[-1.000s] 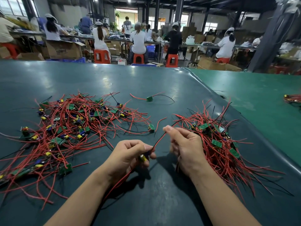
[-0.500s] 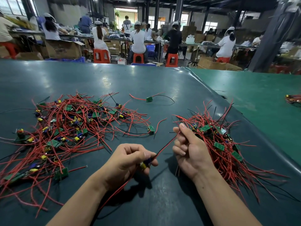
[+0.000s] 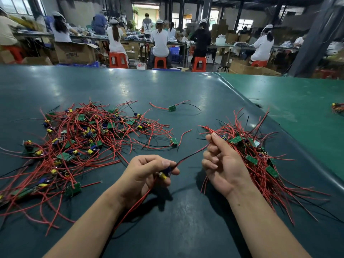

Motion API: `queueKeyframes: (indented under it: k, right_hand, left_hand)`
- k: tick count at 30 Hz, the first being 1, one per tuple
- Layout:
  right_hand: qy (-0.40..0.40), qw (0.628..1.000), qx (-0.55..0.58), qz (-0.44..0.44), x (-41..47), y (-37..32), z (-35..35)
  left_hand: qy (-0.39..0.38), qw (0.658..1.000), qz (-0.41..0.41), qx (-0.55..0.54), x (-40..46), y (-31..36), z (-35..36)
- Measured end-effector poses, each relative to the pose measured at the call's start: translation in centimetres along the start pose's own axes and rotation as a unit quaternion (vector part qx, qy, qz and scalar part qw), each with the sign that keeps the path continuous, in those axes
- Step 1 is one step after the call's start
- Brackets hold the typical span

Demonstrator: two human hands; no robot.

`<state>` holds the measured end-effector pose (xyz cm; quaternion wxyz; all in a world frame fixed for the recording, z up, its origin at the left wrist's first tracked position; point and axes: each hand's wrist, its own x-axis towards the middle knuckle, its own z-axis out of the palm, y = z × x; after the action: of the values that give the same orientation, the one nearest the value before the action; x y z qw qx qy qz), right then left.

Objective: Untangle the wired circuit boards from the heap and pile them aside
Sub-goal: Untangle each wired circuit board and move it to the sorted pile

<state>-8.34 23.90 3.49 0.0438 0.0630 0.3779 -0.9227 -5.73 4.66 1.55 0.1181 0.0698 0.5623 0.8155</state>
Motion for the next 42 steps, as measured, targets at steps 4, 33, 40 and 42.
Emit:
queueKeyframes:
  k: [4,33,40,42]
  right_hand:
    - [0.009,1.0,0.013,0.019,-0.1,0.3,0.4]
    - [-0.085,0.888,-0.407,-0.198,-1.5,3.4,1.1]
    - [-0.137,0.952,-0.26,-0.088,-2.1,4.5,1.9]
    - [-0.104,0.962,-0.239,-0.083,-1.9,4.5,1.9]
  left_hand:
    - [-0.013,1.0,-0.005,-0.007,-0.2,0.2,0.0]
    - [0.06,0.957,-0.004,-0.285,-0.2,1.1,0.1]
    - [0.129,0.966,0.082,-0.207,0.2,0.1,0.9]
    - [0.124,0.974,0.081,-0.169,0.2,-0.1,1.3]
